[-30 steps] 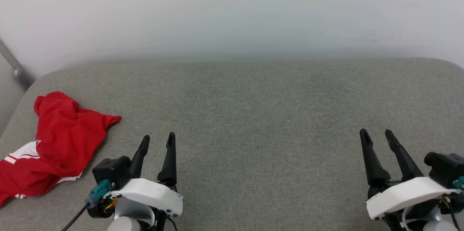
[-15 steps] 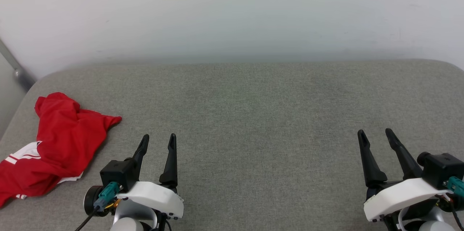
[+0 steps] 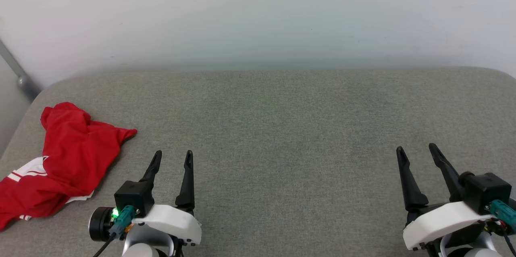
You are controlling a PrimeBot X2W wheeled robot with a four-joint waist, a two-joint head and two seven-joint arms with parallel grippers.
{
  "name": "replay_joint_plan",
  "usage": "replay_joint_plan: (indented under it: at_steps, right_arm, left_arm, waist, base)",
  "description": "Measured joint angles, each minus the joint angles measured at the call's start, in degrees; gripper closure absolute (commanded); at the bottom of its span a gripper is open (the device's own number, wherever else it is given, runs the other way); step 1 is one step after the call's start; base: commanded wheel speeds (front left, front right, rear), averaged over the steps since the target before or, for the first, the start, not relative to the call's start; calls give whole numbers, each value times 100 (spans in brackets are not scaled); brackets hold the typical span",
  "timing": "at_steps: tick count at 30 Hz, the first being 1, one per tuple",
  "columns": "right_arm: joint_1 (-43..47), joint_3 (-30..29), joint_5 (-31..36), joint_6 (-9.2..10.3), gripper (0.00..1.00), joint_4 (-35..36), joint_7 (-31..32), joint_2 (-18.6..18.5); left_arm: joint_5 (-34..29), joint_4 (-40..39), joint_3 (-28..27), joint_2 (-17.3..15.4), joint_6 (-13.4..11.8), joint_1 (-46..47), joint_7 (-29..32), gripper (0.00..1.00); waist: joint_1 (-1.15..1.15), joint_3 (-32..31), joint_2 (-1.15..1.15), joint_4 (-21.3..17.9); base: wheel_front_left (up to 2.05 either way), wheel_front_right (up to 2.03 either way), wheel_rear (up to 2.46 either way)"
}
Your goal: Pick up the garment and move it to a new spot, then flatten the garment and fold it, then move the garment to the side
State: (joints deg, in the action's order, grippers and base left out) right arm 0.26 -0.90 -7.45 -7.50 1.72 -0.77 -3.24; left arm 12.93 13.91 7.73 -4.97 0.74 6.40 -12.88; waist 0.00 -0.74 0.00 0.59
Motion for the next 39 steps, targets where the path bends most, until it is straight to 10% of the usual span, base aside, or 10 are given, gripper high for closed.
replay_joint_plan:
  at_steps: [39]
  right_arm:
    - [93, -87, 589, 0, 0, 120, -78, 19]
  left_arm:
    - [-559, 357, -236, 191, 154, 86, -219, 0]
  waist:
    - [0, 17, 0, 73]
  base:
    - [0, 0, 0]
